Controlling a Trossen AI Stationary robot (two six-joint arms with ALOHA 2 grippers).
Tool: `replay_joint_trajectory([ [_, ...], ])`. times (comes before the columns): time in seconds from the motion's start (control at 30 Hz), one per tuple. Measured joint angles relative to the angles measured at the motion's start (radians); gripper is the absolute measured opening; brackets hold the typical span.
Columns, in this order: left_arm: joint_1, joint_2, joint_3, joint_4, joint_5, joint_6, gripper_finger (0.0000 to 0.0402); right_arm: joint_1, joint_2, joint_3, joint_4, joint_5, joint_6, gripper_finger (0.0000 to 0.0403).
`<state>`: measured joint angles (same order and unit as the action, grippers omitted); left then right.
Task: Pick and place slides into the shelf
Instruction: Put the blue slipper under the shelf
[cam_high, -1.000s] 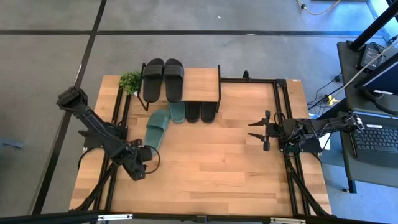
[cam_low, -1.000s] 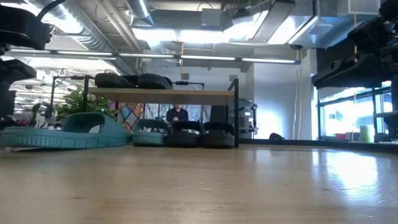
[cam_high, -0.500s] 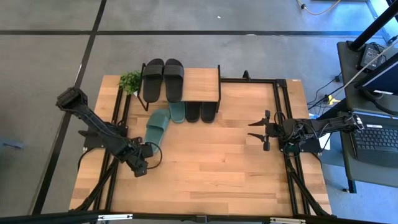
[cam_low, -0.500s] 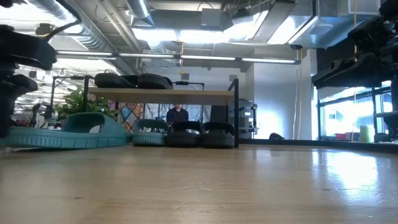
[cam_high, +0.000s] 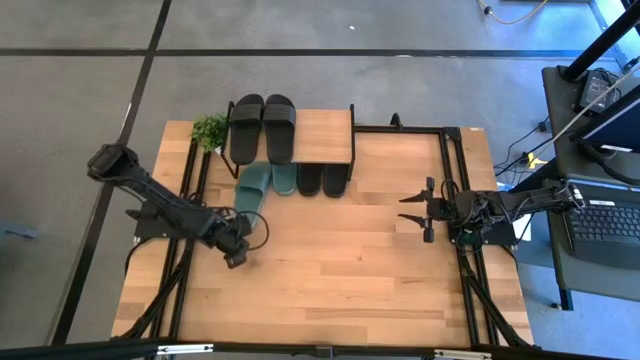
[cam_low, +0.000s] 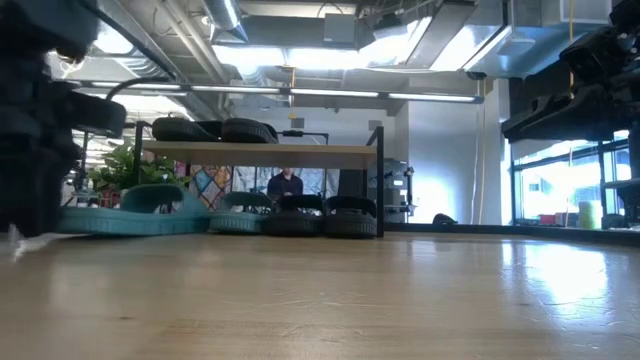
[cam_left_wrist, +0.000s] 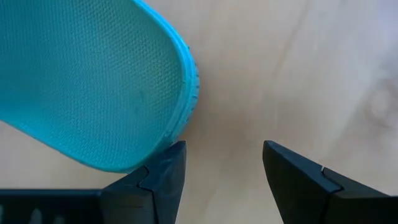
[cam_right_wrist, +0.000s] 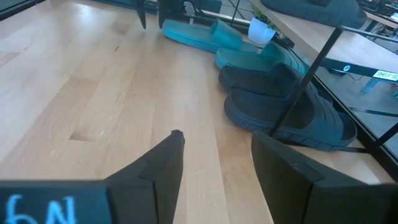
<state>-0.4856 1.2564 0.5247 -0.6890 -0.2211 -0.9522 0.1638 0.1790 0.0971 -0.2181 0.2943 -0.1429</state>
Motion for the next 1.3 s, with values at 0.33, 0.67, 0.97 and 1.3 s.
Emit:
replay_joint_trajectory([
  [0.33,0.154,0.000,0.000,0.002,-0.029,0.117,0.0204,0.000,0.000,0.000,0.000,0.000,-0.019,0.0188],
  [0.67,0.312,0.000,0.000,0.016,-0.051,0.179,0.0204,0.000,0.000,0.000,-0.001,0.000,-0.021,0.0188],
  [0.97,0.448,0.000,0.002,0.093,-0.061,0.294,0.0204,0.000,0.000,0.000,-0.003,0.000,-0.023,0.0188],
  [1.3,0.575,0.000,0.002,0.139,-0.091,0.387,0.0204,0.000,0.000,0.000,-0.005,0.000,-0.023,0.0188],
])
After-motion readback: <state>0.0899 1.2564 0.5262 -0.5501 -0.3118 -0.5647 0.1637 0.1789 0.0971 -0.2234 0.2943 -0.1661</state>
